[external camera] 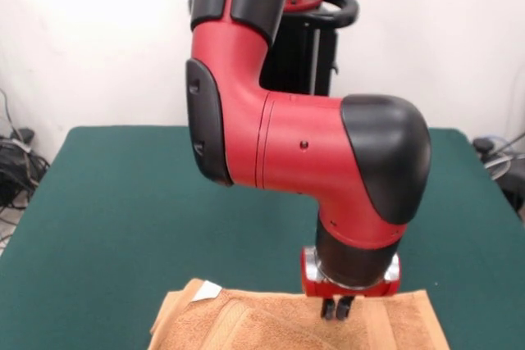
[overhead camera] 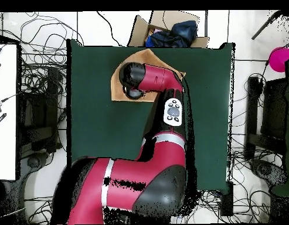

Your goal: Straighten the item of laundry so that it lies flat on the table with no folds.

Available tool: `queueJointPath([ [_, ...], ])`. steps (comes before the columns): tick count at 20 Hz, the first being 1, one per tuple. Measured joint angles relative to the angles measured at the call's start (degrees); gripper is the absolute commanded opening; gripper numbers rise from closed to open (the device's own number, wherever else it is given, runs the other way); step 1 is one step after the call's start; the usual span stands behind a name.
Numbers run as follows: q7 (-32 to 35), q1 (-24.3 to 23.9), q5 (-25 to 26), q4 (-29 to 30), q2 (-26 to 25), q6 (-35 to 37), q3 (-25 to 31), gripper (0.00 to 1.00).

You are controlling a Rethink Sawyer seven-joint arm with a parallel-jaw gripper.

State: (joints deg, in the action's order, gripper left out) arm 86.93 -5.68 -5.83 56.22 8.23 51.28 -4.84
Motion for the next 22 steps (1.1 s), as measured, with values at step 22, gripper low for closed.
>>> queueJointPath([
  [22,0.0,1.14,-0.05,14.12,7.33,-0.07,-1.95,0.0],
])
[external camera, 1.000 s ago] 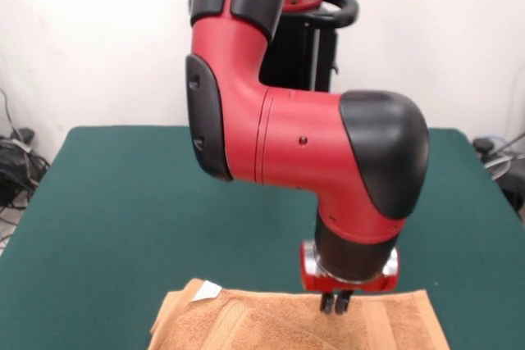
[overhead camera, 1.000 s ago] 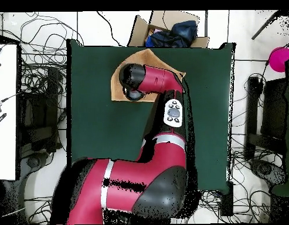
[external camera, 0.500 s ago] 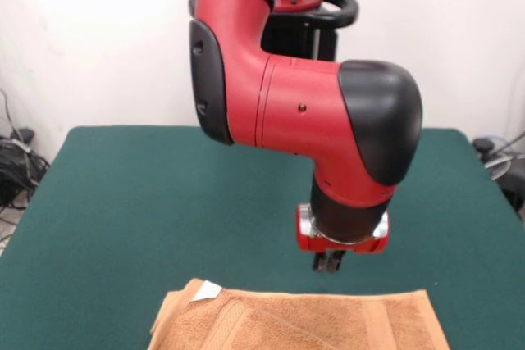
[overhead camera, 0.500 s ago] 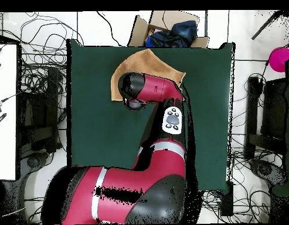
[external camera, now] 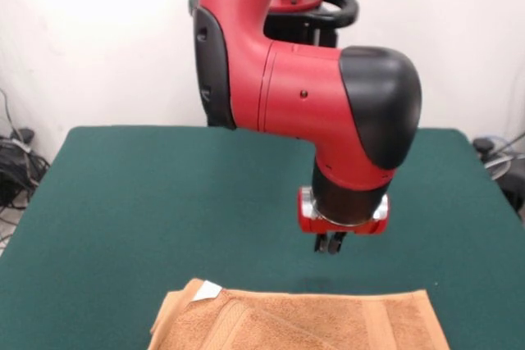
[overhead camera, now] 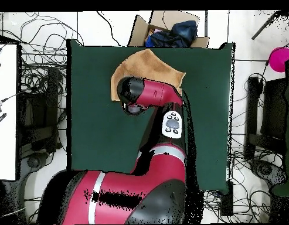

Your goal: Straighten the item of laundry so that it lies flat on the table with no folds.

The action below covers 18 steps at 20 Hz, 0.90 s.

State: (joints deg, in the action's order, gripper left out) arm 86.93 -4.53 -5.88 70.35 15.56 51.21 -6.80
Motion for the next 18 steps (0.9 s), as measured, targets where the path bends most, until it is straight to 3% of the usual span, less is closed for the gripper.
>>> queueJointPath([
  [6,0.0,-0.93,-0.42,0.28,1.47,-4.38,0.45,0.0],
  [12,0.0,-4.25,-1.38,1.89,3.56,-17.12,4.15,0.0],
  [18,0.0,-6.29,-1.38,2.93,4.17,-22.34,6.47,0.0],
])
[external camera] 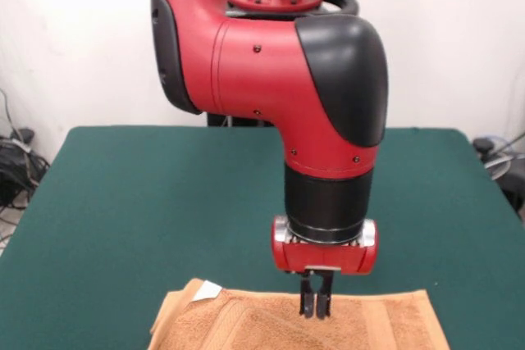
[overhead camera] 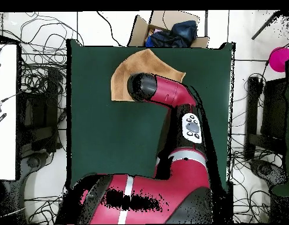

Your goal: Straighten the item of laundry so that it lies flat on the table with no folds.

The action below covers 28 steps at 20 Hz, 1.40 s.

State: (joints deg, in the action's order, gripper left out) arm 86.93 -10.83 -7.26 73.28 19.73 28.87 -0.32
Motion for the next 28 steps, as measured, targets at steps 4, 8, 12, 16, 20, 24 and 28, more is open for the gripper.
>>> queueJointPath([
  [4,0.0,-0.22,0.0,-0.01,-0.26,0.7,0.3,0.0],
  [8,0.0,-0.17,-0.01,-0.07,-0.88,3.54,0.3,0.0],
  [12,0.0,-0.17,0.0,-0.07,-2.0,6.96,0.3,0.0],
  [16,0.0,-0.24,0.0,-0.07,-3.0,7.79,0.65,0.0],
  [20,0.0,-0.62,-0.01,-0.09,-3.6,7.79,1.93,0.0],
  [24,0.0,-1.44,0.01,-0.07,-4.47,7.17,3.78,0.0],
  [28,0.0,-2.8,0.06,-0.02,-5.29,4.79,6.01,0.0],
])
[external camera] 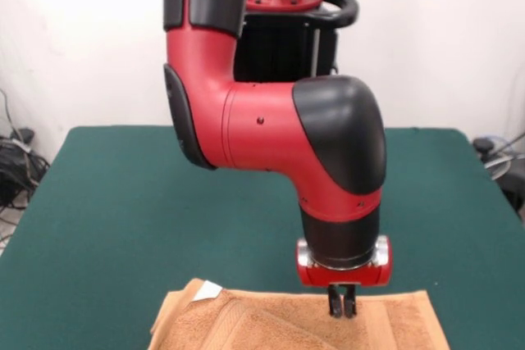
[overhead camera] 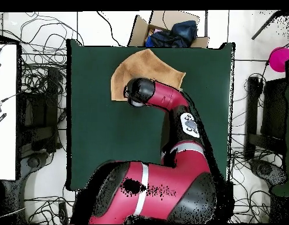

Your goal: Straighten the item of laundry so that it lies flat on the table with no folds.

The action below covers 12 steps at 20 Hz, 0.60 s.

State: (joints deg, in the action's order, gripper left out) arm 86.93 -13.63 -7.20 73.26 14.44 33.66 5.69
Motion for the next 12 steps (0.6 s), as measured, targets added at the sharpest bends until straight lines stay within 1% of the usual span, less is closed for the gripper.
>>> queueJointPath([
  [6,0.0,-1.87,0.05,0.42,-0.19,-0.83,2.26,0.0],
  [12,0.0,-2.02,0.05,0.27,-0.3,-0.61,2.52,0.0],
])
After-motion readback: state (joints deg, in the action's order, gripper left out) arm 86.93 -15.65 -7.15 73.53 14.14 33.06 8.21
